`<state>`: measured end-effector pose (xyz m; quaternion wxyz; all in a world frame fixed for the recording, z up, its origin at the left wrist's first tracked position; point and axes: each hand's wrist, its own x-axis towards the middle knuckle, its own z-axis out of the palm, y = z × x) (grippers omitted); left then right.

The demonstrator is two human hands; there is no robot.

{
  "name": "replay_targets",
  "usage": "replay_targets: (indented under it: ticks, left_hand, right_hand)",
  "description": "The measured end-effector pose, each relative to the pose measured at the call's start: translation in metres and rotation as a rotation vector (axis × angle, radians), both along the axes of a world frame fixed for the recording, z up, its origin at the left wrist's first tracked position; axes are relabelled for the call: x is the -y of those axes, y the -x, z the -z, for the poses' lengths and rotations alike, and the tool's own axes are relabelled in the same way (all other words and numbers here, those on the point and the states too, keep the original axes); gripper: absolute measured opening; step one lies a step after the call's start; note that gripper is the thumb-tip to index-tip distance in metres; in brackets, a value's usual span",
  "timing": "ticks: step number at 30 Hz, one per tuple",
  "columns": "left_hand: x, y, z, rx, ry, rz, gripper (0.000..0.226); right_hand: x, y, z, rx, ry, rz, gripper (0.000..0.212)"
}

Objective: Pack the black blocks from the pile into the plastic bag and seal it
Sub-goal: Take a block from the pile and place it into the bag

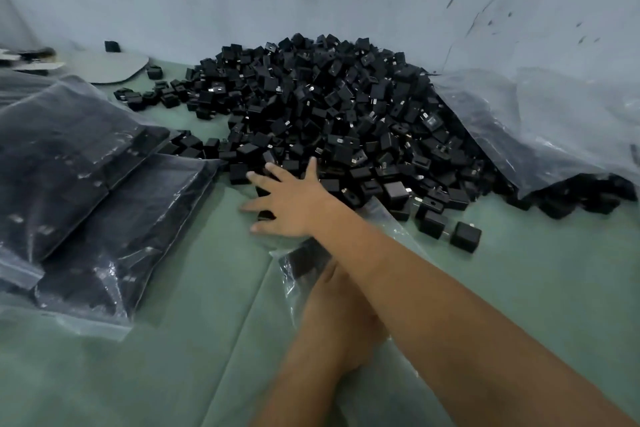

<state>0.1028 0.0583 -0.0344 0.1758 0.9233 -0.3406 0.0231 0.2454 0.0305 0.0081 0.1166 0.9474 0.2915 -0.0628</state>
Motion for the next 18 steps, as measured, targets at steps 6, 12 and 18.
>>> replay_targets:
  ticks: [6, 12, 18]
  left_hand:
    - [-0.001, -0.005, 0.006, -0.026, -0.021, -0.004, 0.053]
    - [-0.002, -0.004, 0.009, -0.059, -0.068, -0.021, 0.051]
    - [0.0, 0.0, -0.009, 0.013, 0.068, -0.187, 0.058]
  right_hand:
    - [0.072, -0.023, 0.01, 0.088, -0.262, 0.213, 0.036]
    - [0.166, -0.003, 0.005, 0.063, -0.283, 0.422, 0.034]
    - [0.248, 0.048, 0.009, 0.144, -0.253, 0.69, 0.032]
